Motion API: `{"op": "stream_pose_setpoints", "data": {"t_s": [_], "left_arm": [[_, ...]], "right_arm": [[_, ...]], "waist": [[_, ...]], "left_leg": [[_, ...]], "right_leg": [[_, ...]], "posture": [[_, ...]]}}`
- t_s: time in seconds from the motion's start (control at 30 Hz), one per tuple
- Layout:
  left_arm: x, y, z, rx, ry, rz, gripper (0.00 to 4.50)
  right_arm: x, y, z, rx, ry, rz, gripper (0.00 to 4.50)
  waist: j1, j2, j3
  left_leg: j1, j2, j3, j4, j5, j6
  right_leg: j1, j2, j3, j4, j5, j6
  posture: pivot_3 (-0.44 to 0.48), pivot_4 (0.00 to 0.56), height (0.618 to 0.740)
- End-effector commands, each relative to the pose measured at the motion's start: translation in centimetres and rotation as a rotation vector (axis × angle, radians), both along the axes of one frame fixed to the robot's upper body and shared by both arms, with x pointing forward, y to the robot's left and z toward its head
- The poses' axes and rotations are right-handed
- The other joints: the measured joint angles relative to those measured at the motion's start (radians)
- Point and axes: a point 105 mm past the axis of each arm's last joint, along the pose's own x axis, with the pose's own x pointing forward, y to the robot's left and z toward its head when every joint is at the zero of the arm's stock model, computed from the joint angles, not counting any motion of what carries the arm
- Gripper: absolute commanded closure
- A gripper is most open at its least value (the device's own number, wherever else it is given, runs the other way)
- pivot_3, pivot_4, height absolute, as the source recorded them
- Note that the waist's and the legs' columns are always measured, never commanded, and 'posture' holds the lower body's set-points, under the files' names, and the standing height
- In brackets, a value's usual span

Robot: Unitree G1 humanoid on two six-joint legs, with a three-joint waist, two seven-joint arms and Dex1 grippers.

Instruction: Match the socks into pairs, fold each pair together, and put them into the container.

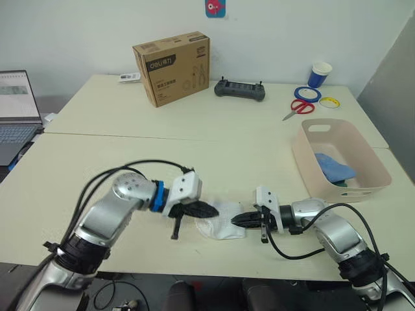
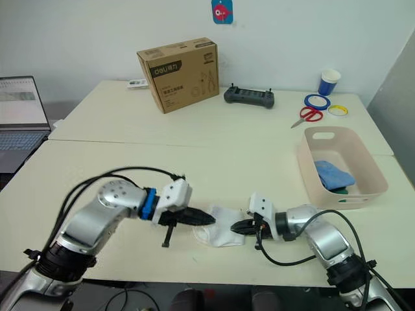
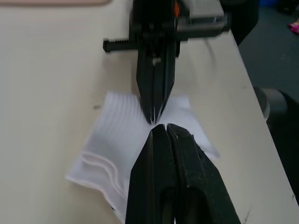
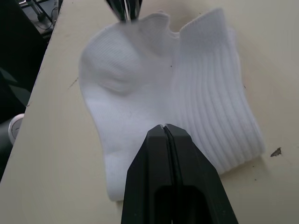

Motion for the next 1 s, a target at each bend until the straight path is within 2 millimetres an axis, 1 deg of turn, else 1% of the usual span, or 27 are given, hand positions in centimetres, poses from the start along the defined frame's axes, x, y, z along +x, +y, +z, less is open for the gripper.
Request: {"op": "stream_pose_setpoints", "data": {"t_s": [0.03, 0.07, 0.1, 0.13, 0.2, 0.27, 0.33, 0.4, 0.5, 0.53, 0.6, 0.7, 0.87, 1.0], "left_arm": [[0.7, 1.1, -2.1, 0.085, -0.070, 0.011, 4.50], [0.6, 1.4, -2.9, 0.098, -0.052, 0.014, 4.50], [0.4, 1.6, -3.4, 0.105, -0.037, 0.016, 4.50], [0.4, 1.8, -3.7, 0.113, -0.035, 0.016, 4.50], [0.5, 2.1, -4.1, 0.120, -0.031, 0.024, 4.50], [0.6, 2.4, -4.5, 0.127, -0.025, 0.037, 4.50], [0.7, 2.5, -4.8, 0.131, -0.022, 0.040, 4.50], [0.5, 2.5, -5.1, 0.133, -0.016, 0.037, 4.50], [0.3, 2.4, -5.4, 0.137, -0.017, 0.032, 4.50], [0.3, 2.4, -5.5, 0.139, -0.018, 0.031, 4.50], [0.3, 2.5, -5.5, 0.142, -0.020, 0.030, 4.50], [0.4, 2.5, -5.5, 0.147, -0.024, 0.030, 4.50], [0.6, 2.5, -5.3, 0.139, -0.032, 0.040, 4.50], [0.6, 2.6, -5.3, 0.141, -0.038, 0.040, 4.50]], "right_arm": [[0.2, -0.5, 3.0, 0.079, 0.071, -0.065, 4.47], [0.9, -0.9, 3.8, 0.103, 0.105, -0.130, 4.47], [1.0, -1.3, 4.3, 0.118, 0.153, -0.159, 4.47], [0.4, -1.8, 4.6, 0.106, 0.200, -0.145, 4.30], [-0.2, -2.7, 4.3, 0.032, 0.263, -0.157, 3.86], [0.2, -3.4, 4.4, 0.013, 0.335, -0.236, 3.15], [0.3, -3.5, 4.6, 0.021, 0.396, -0.280, 2.51], [0.3, -3.4, 4.3, 0.012, 0.483, -0.331, 1.76], [0.4, -2.7, 3.7, 0.020, 0.596, -0.387, 0.67], [0.4, -2.2, 3.3, 0.030, 0.640, -0.393, 0.35], [0.5, -1.3, 2.7, 0.047, 0.695, -0.393, 0.35], [0.6, -0.5, 2.4, 0.065, 0.730, -0.393, 0.35], [0.6, 1.0, 2.4, 0.126, 0.794, -0.365, 0.35], [0.5, 1.8, 2.4, 0.162, 0.831, -0.348, 0.35]], "waist": [[0.001, 0.000, 0.000], [0.001, 0.000, 0.000], [0.000, 0.000, 0.000], [0.001, 0.000, 0.000], [0.004, 0.000, 0.000], [0.005, -0.001, -0.001], [0.005, 0.000, -0.001], [0.004, 0.000, -0.001], [0.002, 0.001, -0.002], [0.001, 0.001, -0.002], [-0.001, 0.001, -0.002], [-0.002, 0.001, -0.002], [-0.003, 0.001, -0.002], [-0.005, 0.002, -0.002]], "left_leg": [[0.000, 0.000, 0.001, 0.000, 0.000, 0.000], [0.000, -0.001, 0.001, 0.000, 0.000, 0.000], [0.000, 0.000, 0.001, 0.000, 0.000, 0.000], [0.000, -0.001, 0.001, 0.000, 0.000, 0.000], [0.000, -0.001, 0.002, 0.000, 0.000, 0.000], [0.000, -0.001, 0.001, 0.000, 0.000, 0.000], [0.000, -0.001, 0.001, 0.000, 0.000, 0.000], [0.000, -0.001, 0.001, -0.001, 0.000, 0.000], [0.000, -0.001, 0.002, 0.000, 0.000, 0.000], [0.000, -0.001, 0.002, 0.000, 0.000, 0.000], [0.001, -0.001, 0.002, 0.000, 0.000, 0.000], [0.000, -0.001, 0.002, 0.000, 0.000, 0.000], [0.001, -0.001, 0.002, 0.000, 0.000, 0.000], [0.001, -0.001, 0.002, -0.001, 0.000, 0.000]], "right_leg": [[0.000, 0.000, 0.000, 0.000, 0.000, 0.000], [0.000, -0.001, 0.001, 0.000, 0.000, 0.000], [0.000, -0.001, 0.001, 0.000, 0.000, 0.000], [0.000, -0.001, 0.001, 0.000, 0.000, 0.000], [0.000, -0.003, 0.001, -0.001, 0.000, 0.000], [0.001, -0.003, 0.000, -0.001, -0.001, -0.001], [0.001, -0.003, 0.000, -0.001, -0.001, -0.001], [0.001, -0.003, 0.000, 0.000, -0.001, -0.001], [0.001, -0.003, 0.001, 0.000, 0.000, 0.000], [0.001, -0.003, 0.001, 0.000, 0.000, 0.000], [0.001, -0.003, 0.001, 0.000, 0.001, 0.001], [0.001, -0.003, 0.001, 0.000, 0.000, 0.001], [0.001, -0.003, 0.000, -0.001, 0.000, 0.001], [0.001, -0.003, 0.000, 0.000, 0.001, 0.001]], "posture": [[0.000, 0.150, 0.740], [0.000, 0.150, 0.740], [0.000, 0.150, 0.740], [0.000, 0.150, 0.740], [0.000, 0.150, 0.740], [0.000, 0.150, 0.740], [0.000, 0.150, 0.740], [0.000, 0.150, 0.740], [0.000, 0.150, 0.740], [0.000, 0.150, 0.740], [0.000, 0.150, 0.740], [0.000, 0.150, 0.740], [0.000, 0.150, 0.740], [0.000, 0.150, 0.740]]}}
